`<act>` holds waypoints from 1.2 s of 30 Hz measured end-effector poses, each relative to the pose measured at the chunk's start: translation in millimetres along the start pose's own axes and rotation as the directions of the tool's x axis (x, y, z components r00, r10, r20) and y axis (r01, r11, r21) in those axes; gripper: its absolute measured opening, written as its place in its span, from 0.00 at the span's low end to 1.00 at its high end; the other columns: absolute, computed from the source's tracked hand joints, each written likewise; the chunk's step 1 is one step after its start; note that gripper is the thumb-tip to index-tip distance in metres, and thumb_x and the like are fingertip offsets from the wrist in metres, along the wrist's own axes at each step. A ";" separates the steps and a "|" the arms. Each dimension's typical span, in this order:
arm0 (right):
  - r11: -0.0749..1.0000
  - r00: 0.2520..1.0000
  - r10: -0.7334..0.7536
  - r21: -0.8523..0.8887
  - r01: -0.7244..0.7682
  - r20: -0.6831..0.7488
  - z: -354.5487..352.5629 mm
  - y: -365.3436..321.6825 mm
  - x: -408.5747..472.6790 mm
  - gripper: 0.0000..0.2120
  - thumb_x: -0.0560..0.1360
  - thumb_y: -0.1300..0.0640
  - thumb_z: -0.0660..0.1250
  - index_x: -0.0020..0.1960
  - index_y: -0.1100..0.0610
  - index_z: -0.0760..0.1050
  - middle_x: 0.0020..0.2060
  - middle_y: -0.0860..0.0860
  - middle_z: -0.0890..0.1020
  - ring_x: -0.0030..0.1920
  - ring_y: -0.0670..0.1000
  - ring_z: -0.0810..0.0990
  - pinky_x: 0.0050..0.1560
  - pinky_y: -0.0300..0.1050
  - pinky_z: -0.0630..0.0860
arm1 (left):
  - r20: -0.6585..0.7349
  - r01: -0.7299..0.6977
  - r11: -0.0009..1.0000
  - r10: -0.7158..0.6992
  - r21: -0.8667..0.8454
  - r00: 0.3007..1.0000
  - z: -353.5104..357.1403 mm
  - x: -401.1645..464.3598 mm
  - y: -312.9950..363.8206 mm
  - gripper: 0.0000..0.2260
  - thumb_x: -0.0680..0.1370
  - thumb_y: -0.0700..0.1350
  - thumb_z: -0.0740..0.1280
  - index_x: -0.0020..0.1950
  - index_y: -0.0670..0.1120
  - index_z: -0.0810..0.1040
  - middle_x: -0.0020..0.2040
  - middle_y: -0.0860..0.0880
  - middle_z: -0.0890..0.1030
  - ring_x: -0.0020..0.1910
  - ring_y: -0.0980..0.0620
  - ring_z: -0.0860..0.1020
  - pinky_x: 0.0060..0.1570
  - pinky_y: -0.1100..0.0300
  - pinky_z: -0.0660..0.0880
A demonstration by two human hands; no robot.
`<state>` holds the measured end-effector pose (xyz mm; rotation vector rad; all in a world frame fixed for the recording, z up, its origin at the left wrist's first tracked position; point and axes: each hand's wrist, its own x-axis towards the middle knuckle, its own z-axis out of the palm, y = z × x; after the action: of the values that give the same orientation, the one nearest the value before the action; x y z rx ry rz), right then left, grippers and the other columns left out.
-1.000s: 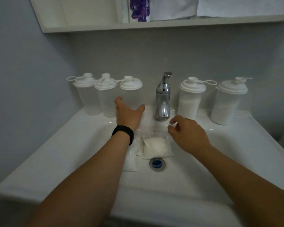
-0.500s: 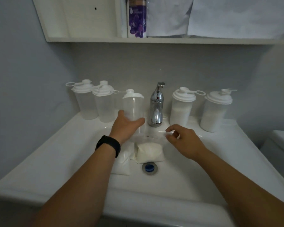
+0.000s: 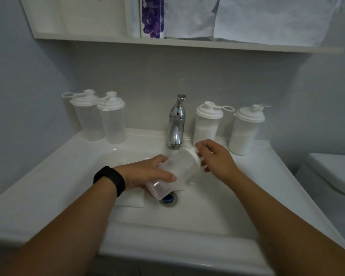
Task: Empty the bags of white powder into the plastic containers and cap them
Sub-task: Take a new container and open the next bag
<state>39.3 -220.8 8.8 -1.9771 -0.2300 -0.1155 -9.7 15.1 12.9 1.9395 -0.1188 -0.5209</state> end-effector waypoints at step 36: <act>0.981 0.978 0.129 0.163 -0.101 -0.165 4.4 0.4 -6.7 0.25 0.59 0.35 0.74 0.50 0.48 0.80 0.45 0.48 0.86 0.47 0.52 0.86 0.55 0.59 0.82 | -0.371 -0.239 0.924 0.343 0.298 0.863 87.6 46.1 13.4 0.31 0.68 0.55 0.80 0.66 0.56 0.70 0.49 0.56 0.81 0.47 0.56 0.81 0.50 0.55 0.81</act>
<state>32.8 -217.7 5.4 -1.8096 -0.0087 -0.1900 -2.1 -79.5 -18.1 2.1789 -0.2071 0.1266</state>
